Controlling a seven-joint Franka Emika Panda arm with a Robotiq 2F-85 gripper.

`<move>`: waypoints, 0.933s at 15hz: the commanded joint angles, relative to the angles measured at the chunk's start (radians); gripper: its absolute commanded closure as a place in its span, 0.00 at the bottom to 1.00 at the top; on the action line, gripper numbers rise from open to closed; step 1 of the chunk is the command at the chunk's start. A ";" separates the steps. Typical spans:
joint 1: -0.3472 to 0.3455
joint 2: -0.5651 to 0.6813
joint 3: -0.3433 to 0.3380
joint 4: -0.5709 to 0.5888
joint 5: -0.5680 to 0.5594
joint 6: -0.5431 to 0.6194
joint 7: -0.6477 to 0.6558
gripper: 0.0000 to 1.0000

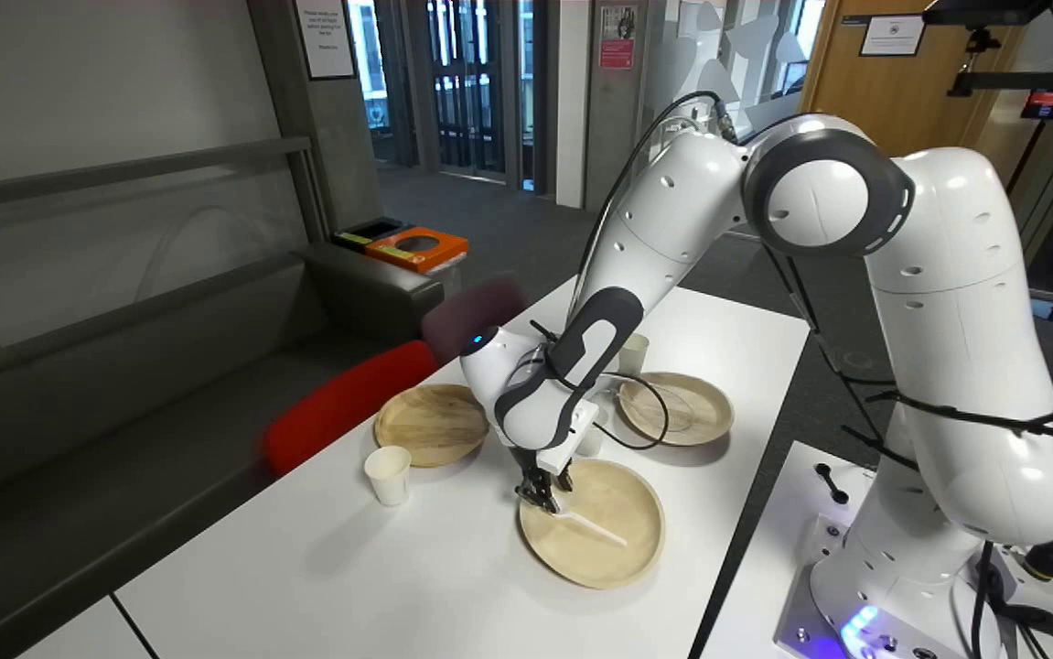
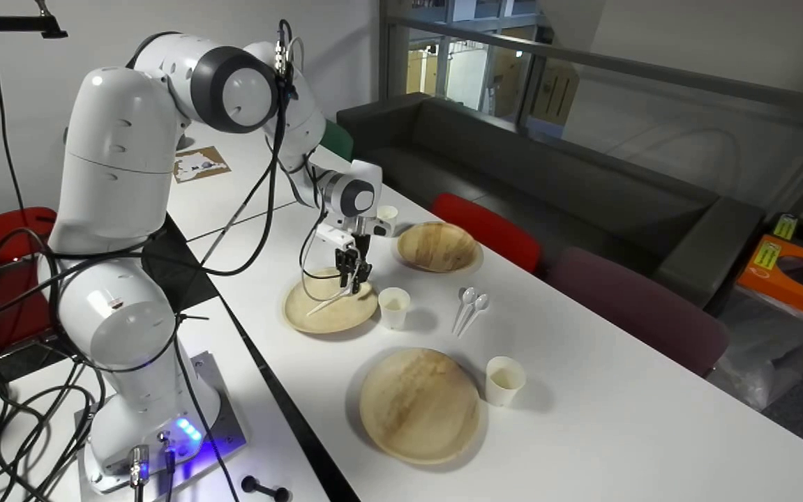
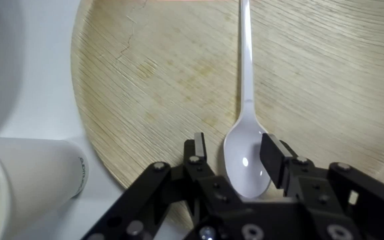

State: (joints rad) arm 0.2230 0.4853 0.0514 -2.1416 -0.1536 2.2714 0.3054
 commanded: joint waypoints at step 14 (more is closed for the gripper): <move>0.015 0.064 -0.022 0.123 -0.011 -0.087 0.020 1.00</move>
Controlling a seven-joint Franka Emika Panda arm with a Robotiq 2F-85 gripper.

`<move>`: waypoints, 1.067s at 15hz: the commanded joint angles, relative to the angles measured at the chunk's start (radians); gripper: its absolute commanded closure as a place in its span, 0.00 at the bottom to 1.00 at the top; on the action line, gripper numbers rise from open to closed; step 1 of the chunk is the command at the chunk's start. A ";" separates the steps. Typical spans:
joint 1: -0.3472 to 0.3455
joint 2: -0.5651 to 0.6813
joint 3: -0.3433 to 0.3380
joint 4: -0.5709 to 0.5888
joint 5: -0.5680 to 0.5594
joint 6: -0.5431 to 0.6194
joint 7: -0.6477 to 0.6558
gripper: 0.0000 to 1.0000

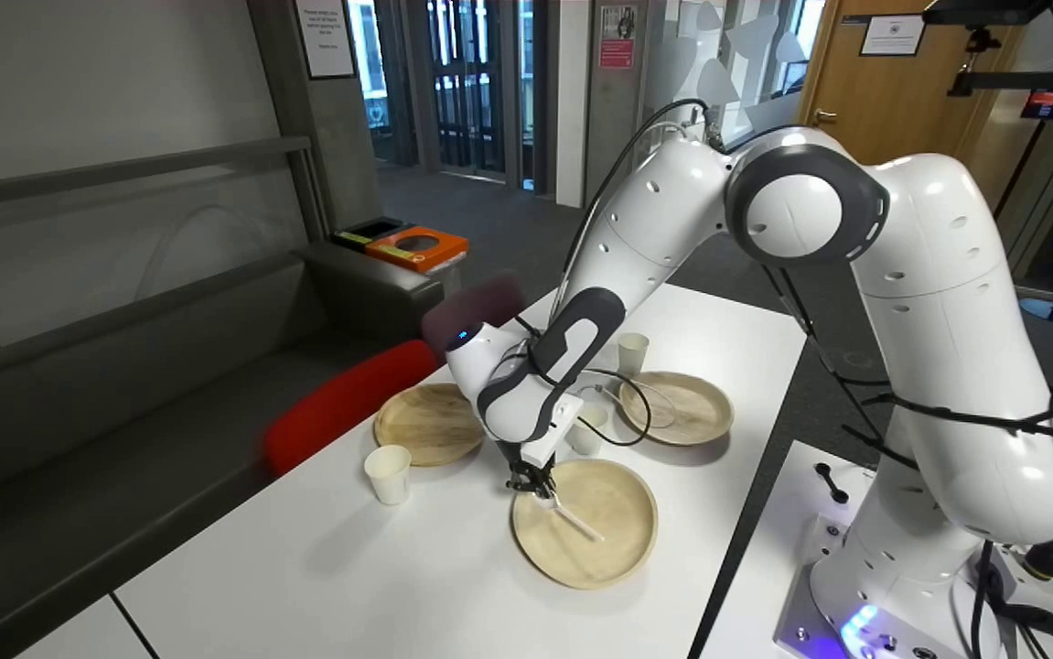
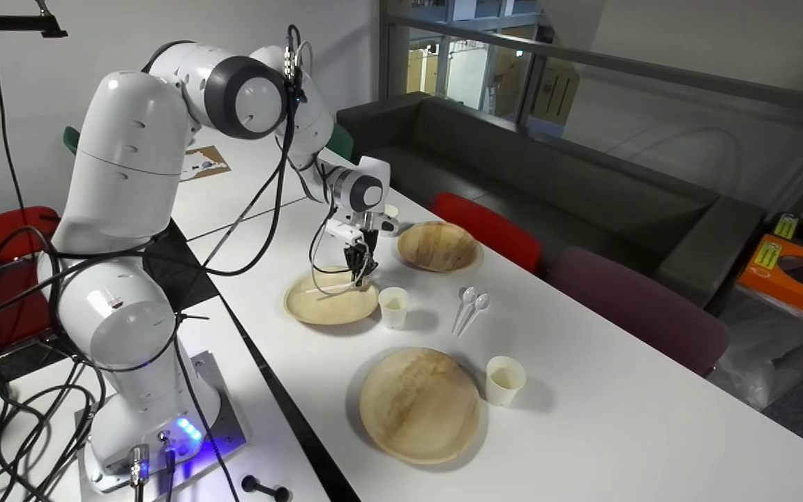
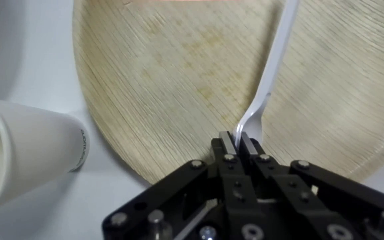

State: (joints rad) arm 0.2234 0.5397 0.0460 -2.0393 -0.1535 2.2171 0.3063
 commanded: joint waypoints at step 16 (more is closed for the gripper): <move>0.014 0.009 -0.025 0.010 -0.014 -0.031 0.020 0.81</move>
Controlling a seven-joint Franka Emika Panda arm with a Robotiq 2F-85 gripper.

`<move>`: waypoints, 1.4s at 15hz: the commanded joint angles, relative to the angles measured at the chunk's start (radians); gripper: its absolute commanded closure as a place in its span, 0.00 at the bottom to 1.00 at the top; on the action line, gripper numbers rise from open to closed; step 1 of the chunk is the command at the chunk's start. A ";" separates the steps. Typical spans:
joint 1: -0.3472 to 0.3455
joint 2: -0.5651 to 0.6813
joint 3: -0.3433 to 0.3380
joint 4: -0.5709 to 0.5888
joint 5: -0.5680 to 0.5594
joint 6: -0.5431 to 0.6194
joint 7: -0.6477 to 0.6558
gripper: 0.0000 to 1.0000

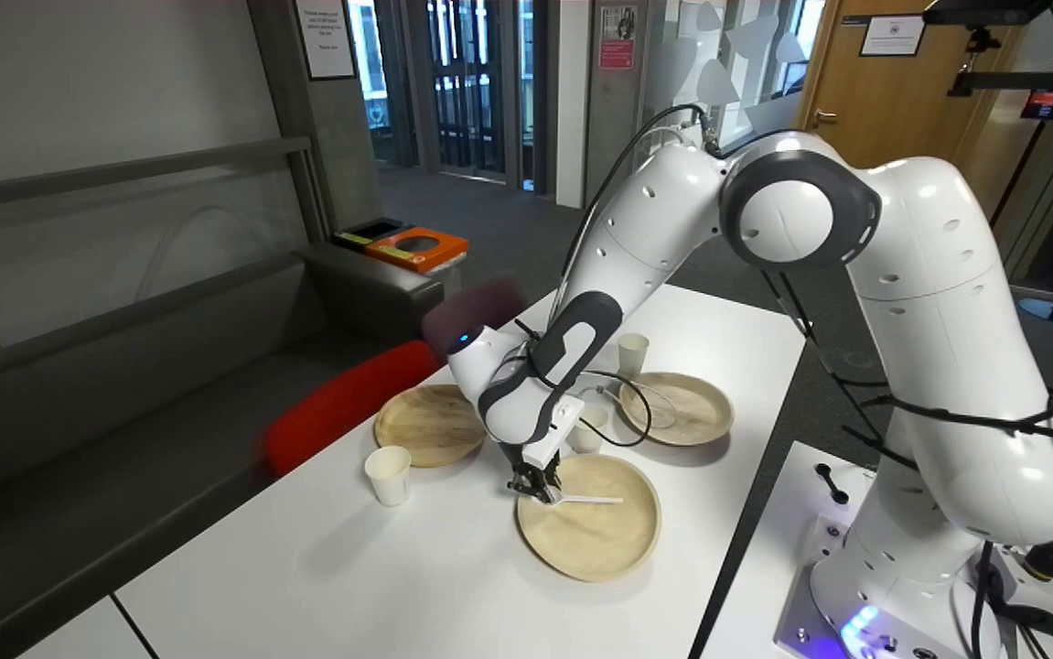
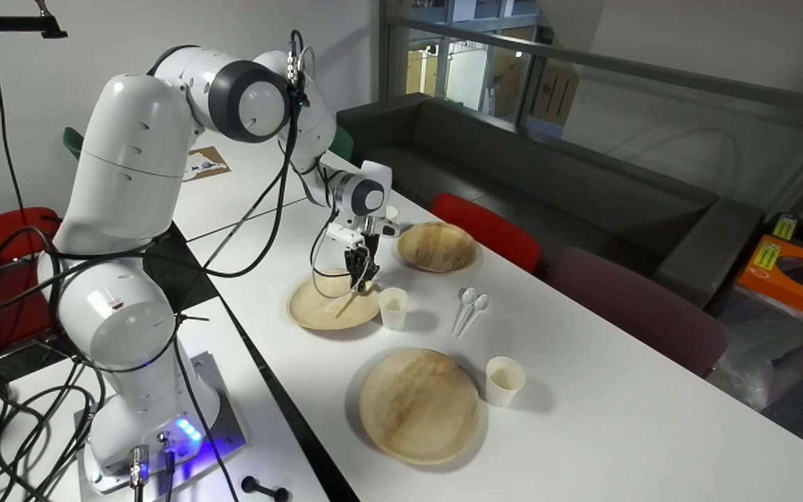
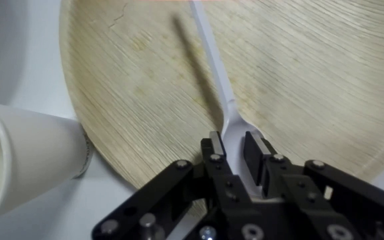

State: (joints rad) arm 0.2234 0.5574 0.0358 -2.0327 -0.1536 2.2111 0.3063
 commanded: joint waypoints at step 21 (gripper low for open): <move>0.017 -0.020 -0.017 -0.004 -0.018 -0.021 0.022 0.71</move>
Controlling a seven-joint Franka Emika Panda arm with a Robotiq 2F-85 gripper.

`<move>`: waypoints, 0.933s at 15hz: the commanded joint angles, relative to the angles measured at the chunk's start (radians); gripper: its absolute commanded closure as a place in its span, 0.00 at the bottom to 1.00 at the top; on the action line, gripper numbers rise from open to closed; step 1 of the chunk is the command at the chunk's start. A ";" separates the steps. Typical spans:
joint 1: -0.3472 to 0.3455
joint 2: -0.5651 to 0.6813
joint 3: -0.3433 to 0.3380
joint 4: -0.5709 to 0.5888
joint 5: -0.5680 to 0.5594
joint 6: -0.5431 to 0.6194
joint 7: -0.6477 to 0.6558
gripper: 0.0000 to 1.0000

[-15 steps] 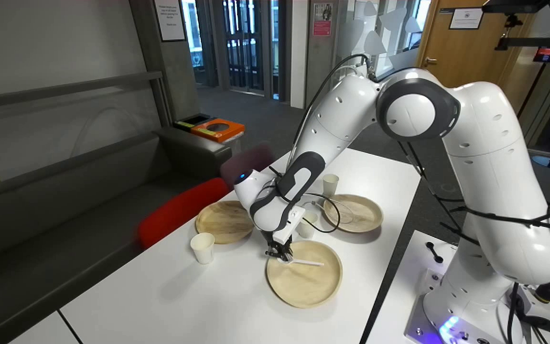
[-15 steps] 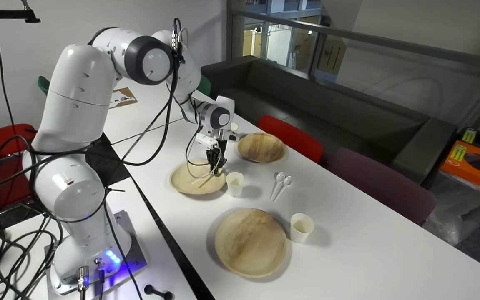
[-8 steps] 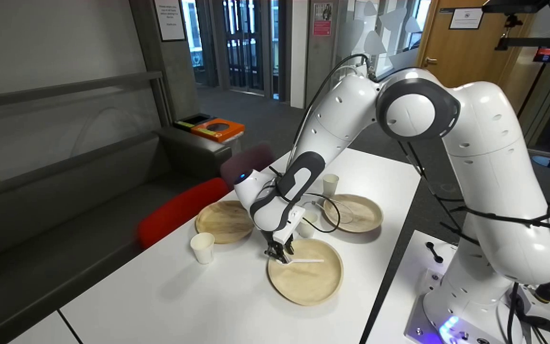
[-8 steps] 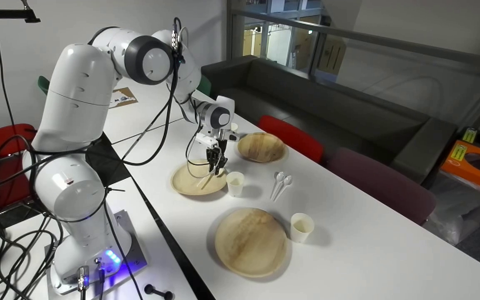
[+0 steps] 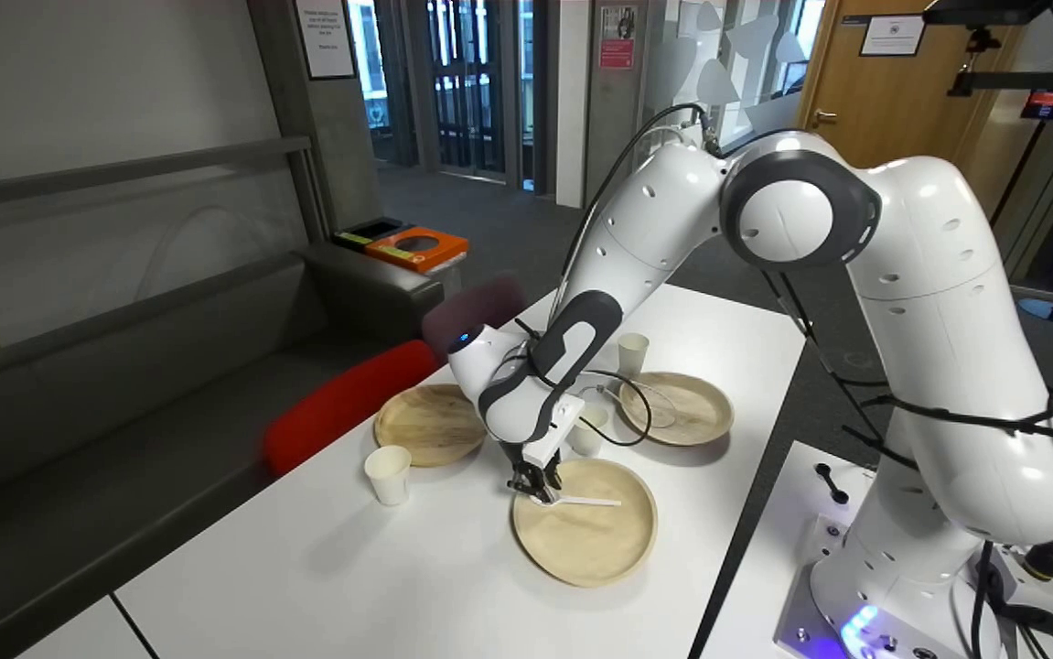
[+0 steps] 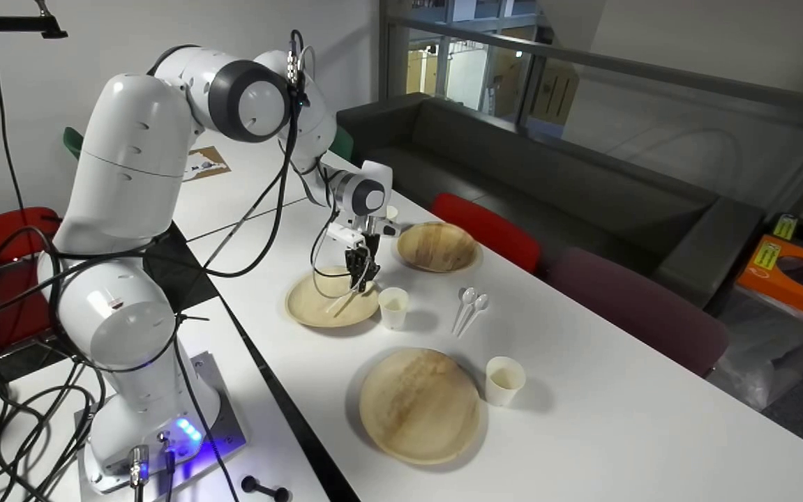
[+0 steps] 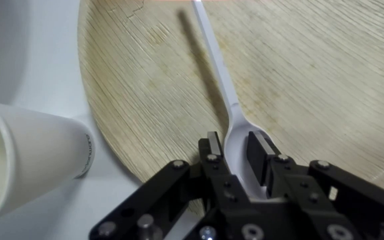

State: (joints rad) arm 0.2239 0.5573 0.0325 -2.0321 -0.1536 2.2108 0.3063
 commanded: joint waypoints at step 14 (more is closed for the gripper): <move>0.020 -0.019 -0.015 -0.001 -0.021 -0.023 0.027 1.00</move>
State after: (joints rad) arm 0.2252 0.5573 0.0325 -2.0321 -0.1539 2.2108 0.3064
